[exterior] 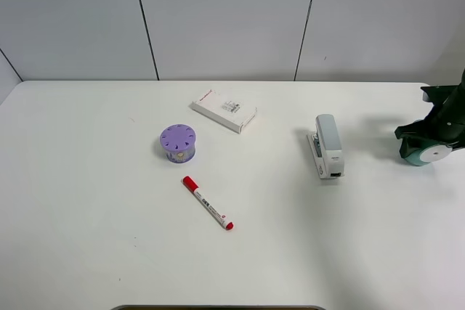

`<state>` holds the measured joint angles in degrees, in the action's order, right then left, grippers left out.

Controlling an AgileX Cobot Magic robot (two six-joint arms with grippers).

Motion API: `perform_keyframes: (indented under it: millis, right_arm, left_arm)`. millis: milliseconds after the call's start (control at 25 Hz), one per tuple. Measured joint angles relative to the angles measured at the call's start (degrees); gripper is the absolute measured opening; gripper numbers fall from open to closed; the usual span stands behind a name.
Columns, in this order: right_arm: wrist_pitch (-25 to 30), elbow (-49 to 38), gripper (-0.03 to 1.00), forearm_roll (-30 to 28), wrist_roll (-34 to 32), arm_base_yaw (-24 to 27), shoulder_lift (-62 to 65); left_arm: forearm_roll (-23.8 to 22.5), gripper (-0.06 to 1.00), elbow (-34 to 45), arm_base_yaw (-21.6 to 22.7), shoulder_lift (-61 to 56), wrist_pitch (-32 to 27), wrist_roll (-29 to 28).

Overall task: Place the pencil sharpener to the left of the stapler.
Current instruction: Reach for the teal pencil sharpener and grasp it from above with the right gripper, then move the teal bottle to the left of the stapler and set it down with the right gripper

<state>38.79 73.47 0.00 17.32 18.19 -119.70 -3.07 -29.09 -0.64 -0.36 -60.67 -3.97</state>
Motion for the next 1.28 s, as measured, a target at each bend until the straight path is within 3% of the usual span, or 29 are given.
perform_keyframes:
  millis: [960,1280]
  right_arm:
    - [0.0,0.0,0.68,0.0,-0.3,0.0,0.26]
    - [1.23,-0.11,0.68,-0.41,-2.71,0.09,6.34]
  left_arm:
    - [0.0,0.95,0.0,0.0,0.0,0.0,0.0]
    - [0.0,0.95,0.0,0.0,0.0,0.0,0.0]
